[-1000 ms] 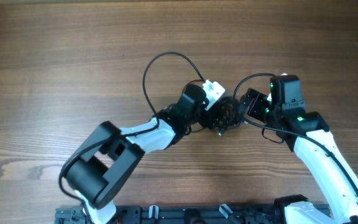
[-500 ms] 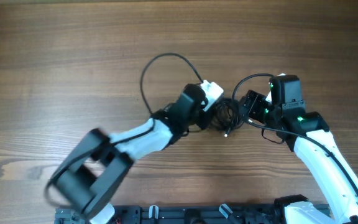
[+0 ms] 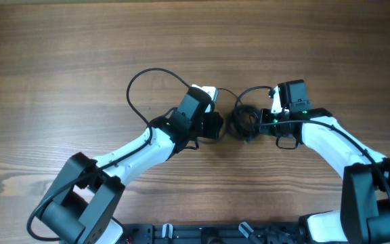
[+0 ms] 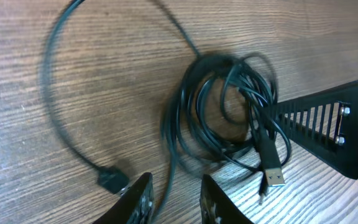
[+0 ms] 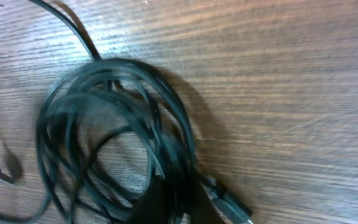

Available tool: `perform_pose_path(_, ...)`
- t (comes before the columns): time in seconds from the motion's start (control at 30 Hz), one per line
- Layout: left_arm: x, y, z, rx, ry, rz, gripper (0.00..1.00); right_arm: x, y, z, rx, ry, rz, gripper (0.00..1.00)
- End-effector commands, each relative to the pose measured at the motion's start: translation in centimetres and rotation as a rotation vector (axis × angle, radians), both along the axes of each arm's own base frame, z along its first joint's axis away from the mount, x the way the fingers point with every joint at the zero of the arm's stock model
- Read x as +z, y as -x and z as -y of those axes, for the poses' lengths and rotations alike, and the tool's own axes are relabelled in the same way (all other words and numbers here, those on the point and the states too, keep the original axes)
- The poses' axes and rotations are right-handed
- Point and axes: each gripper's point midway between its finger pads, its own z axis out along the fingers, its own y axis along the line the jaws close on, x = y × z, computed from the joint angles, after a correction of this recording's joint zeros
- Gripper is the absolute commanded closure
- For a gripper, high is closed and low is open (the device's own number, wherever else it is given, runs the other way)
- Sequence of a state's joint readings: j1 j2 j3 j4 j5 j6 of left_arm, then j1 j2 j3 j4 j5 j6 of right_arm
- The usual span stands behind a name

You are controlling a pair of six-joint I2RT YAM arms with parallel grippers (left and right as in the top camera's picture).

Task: Untangle cables

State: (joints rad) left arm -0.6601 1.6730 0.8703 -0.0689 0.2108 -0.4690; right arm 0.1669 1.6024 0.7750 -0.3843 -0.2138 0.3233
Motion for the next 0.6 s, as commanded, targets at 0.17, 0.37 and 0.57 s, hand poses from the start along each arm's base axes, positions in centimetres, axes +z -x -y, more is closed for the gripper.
perform_pose_path(0.17, 1.1, -2.5, -2.8, 0.114, 0.043, -0.009, 0.93, 18.2, 0.9, -7.1, 0.470, -0.346, 0.488, 0.96)
perform_pose_path(0.37, 6.0, -4.0, -5.5, 0.090, 0.259, -0.026, 0.82, 24.0, 2.7, -8.1, 0.512, -0.447, 0.645, 0.96)
perform_pose_path(0.57, 9.7, -1.8, -2.3, -0.165, 0.459, 0.002, 0.28, 24.7, 4.0, -9.4, 0.598, -0.558, 0.631, 0.96)
